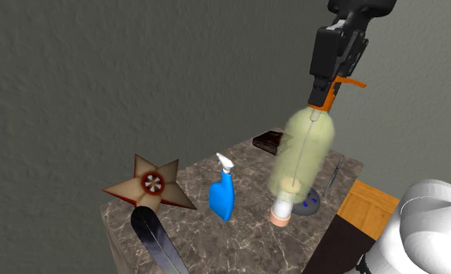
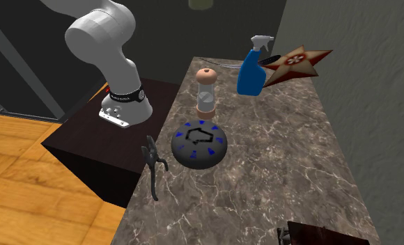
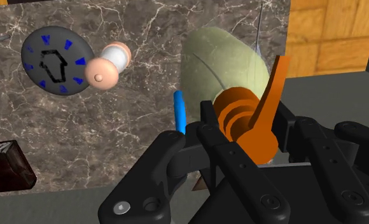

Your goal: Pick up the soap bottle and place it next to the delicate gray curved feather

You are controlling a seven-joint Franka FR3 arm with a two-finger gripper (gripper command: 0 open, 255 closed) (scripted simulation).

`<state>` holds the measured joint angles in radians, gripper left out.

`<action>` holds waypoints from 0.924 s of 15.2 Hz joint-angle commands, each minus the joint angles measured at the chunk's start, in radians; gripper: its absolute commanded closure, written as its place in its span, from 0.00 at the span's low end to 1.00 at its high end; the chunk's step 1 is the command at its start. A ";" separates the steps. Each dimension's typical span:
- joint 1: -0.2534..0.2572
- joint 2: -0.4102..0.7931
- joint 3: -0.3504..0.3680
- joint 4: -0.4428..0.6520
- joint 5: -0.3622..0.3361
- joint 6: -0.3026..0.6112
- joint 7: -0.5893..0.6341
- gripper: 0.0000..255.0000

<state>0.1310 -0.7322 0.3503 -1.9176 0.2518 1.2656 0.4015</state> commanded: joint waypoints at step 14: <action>0.022 -0.024 0.187 -0.064 0.118 0.093 0.177 1.00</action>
<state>0.1508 -0.7496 0.5363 -1.9640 0.3679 1.3462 0.5814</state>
